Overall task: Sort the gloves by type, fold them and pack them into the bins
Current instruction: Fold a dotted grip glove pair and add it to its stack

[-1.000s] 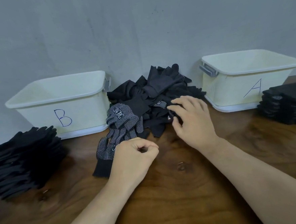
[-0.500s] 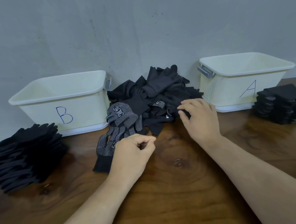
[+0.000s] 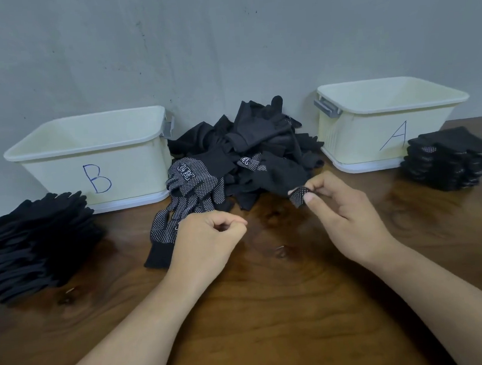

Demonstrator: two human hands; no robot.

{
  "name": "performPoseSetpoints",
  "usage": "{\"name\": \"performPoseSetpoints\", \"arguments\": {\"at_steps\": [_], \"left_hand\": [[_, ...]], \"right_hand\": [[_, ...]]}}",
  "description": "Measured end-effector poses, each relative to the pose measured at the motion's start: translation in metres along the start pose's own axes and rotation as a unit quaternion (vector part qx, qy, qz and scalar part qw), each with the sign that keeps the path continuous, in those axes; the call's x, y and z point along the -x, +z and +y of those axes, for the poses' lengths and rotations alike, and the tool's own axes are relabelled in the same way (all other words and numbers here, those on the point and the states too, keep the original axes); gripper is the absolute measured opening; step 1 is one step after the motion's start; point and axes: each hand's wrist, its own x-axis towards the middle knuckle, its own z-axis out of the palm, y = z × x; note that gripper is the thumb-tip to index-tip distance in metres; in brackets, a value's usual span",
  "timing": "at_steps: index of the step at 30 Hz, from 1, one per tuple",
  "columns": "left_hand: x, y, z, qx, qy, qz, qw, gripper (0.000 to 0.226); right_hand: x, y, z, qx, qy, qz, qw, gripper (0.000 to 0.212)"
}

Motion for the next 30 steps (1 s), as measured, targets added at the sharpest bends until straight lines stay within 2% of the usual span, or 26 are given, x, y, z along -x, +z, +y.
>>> {"name": "performPoseSetpoints", "arguments": {"at_steps": [3,4,6,8,10,12,14,16,19,21,30], "left_hand": [[0.0,0.001,0.003,-0.005,-0.001,-0.009,1.0,0.02],[0.0,0.001,0.003,-0.006,-0.001,-0.011,1.0,0.021],[0.0,0.002,0.002,-0.009,0.0,-0.013,1.0,0.021],[0.0,0.004,-0.001,-0.01,0.005,-0.02,1.0,0.02],[0.0,0.006,-0.002,-0.008,0.01,-0.029,1.0,0.016],[-0.001,0.008,-0.004,-0.009,0.01,-0.035,0.999,0.011],[-0.002,0.008,-0.006,-0.014,0.011,-0.035,0.999,0.011],[-0.004,0.007,-0.007,-0.014,0.007,-0.031,0.999,0.013],[-0.004,0.006,-0.006,0.002,-0.002,-0.026,1.0,0.017],[-0.002,0.004,-0.003,0.007,-0.001,-0.017,1.0,0.017],[-0.006,-0.003,-0.006,0.038,-0.007,0.015,0.999,0.017]], "right_hand": [[0.009,-0.007,0.001,-0.026,-0.016,-0.115,0.993,0.005],[0.009,-0.008,0.0,-0.036,-0.018,-0.124,0.991,0.008],[0.004,-0.005,0.002,-0.043,0.001,-0.069,0.997,0.011],[-0.006,-0.003,0.011,0.079,0.052,0.009,0.995,0.02],[-0.015,-0.001,0.022,0.234,0.124,-0.024,0.964,0.047],[-0.02,0.004,0.032,0.283,0.166,-0.063,0.942,0.061],[-0.024,0.006,0.035,0.228,0.174,-0.047,0.957,0.042],[-0.026,0.006,0.032,0.105,0.165,-0.008,0.981,0.017],[-0.026,0.007,0.021,-0.058,0.15,0.021,0.987,0.009],[-0.031,0.005,0.007,-0.118,0.116,0.034,0.986,0.008],[-0.077,-0.023,-0.065,-0.148,-0.007,0.026,0.989,0.008]]}}
